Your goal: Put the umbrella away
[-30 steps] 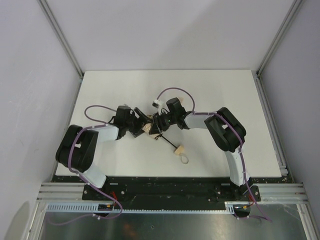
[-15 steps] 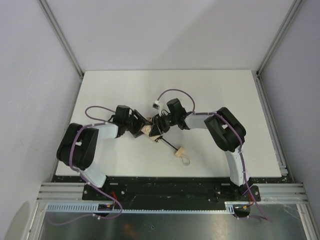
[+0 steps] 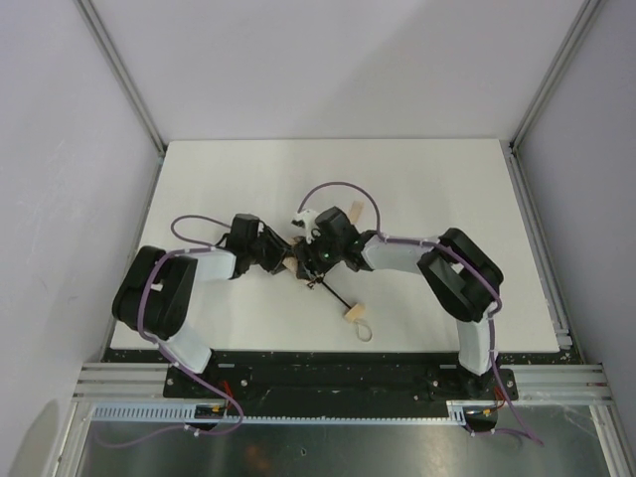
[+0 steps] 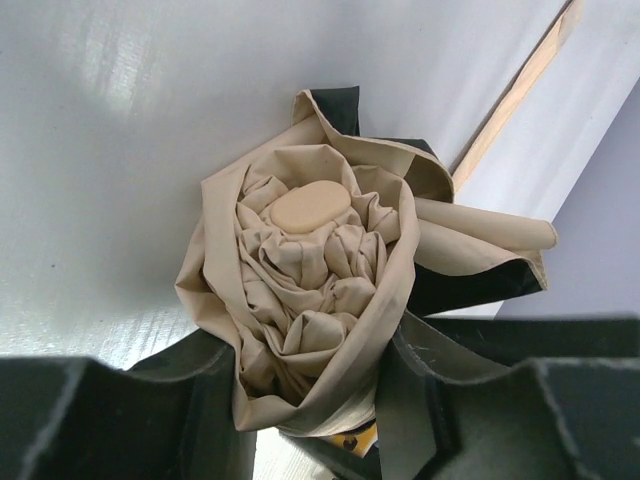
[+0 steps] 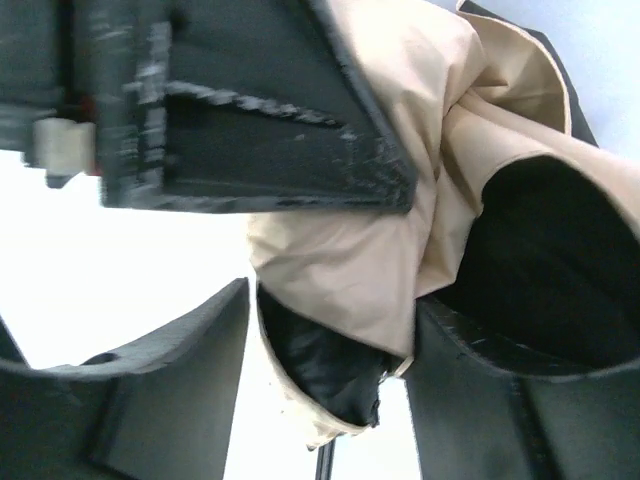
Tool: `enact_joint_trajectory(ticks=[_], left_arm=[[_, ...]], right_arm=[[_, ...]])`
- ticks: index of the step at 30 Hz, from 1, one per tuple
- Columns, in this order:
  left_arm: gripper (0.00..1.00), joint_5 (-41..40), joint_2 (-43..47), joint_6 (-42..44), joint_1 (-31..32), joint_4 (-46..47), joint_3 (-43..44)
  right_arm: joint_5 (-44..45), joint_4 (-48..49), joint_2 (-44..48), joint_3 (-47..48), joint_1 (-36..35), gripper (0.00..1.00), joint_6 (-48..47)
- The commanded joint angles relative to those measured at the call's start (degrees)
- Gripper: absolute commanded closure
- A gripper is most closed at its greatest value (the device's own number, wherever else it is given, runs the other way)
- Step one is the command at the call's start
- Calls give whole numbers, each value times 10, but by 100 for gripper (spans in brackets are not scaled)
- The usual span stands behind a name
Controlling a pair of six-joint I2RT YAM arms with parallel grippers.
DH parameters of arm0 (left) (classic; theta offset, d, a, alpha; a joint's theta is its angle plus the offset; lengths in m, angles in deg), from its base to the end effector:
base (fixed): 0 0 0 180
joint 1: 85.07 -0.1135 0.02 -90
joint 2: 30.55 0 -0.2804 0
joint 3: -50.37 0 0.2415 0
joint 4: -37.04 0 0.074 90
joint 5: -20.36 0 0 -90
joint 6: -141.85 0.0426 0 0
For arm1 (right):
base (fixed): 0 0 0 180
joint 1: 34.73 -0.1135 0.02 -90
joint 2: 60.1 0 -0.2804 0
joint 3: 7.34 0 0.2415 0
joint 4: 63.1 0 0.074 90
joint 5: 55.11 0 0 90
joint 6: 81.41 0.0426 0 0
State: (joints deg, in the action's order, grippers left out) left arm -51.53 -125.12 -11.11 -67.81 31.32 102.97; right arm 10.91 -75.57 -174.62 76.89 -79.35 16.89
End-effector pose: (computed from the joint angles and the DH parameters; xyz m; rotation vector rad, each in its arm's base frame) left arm 0.2816 -0.1014 0.1468 -0.8636 2.4633 -0.9671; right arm 0.2923 0.3128 0.1701 -0.9678 2.2295 0.9317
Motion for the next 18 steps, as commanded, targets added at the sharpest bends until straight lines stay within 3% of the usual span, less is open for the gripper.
enact_joint_trajectory(ticks=[1, 5, 10, 13, 18], left_arm=[[87, -95, -17, 58, -4, -129, -39], [89, -86, -13, 52, -3, -129, -43], [89, -75, -10, 46, -3, -130, -44], [90, -70, -9, 41, -1, -130, -41], [90, -69, -5, 28, 7, -130, -39]], right_arm=[[268, -50, 67, -10, -70, 32, -93], [412, -9, 59, -8, -120, 20, -116], [508, 46, 10, -8, -148, 21, -139], [550, 86, -22, -8, -161, 28, -154], [542, 101, -52, -8, -164, 59, -148]])
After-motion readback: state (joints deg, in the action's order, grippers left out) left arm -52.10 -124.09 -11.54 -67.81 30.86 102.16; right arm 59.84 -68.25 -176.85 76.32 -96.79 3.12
